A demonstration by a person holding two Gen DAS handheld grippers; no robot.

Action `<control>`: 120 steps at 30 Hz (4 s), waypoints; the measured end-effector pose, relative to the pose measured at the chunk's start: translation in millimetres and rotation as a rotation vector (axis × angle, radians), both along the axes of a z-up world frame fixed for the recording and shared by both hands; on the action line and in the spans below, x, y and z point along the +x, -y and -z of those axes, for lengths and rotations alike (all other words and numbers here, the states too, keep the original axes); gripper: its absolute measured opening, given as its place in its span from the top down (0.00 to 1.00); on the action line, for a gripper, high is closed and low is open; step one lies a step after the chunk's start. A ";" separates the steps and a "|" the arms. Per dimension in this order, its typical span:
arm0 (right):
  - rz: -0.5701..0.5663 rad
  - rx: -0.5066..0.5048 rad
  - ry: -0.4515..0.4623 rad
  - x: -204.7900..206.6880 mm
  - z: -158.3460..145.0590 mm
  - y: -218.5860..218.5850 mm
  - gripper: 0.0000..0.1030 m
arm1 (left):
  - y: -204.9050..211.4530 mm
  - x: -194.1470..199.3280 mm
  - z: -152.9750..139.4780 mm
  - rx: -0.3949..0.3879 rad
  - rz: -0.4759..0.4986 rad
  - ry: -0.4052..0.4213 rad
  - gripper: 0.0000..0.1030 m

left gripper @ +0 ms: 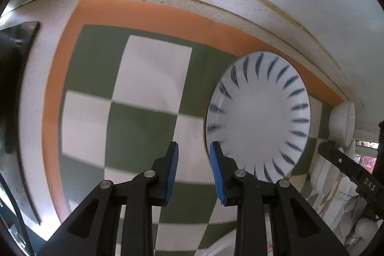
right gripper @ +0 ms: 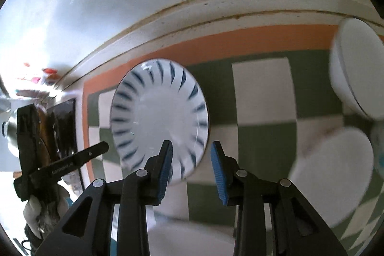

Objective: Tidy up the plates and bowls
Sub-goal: 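Set the stack down and grip the blue-striped plate rim with both grippers, then lift the blue-striped plate and lower it onto the plate stack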

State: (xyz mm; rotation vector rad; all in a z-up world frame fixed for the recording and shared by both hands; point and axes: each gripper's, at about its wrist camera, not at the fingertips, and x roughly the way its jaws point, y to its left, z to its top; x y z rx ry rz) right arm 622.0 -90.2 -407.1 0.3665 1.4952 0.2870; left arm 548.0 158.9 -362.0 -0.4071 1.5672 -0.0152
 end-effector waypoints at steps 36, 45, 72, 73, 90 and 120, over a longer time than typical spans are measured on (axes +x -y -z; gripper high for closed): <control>-0.076 -0.006 0.003 17.7 13.5 -6.4 0.90 | 42.1 -16.9 -31.7 0.043 0.102 0.067 0.86; -0.113 0.035 0.038 -28.5 -20.6 7.3 0.91 | 54.6 -74.0 -69.1 0.054 0.077 0.117 0.86; -0.134 0.028 -0.008 -210.0 -12.2 65.3 0.91 | 94.5 -210.3 -61.1 0.038 0.144 0.086 0.86; -0.130 0.026 -0.009 -212.8 -10.6 66.7 0.91 | 95.4 -211.0 -59.3 0.036 0.146 0.083 0.86; -0.099 -0.017 -0.041 -222.3 23.0 73.5 0.91 | 114.4 -211.4 -23.0 0.053 0.196 0.025 0.85; -0.066 -0.032 -0.075 -219.0 37.3 68.7 0.88 | 118.0 -208.7 -19.3 0.116 0.201 0.015 0.84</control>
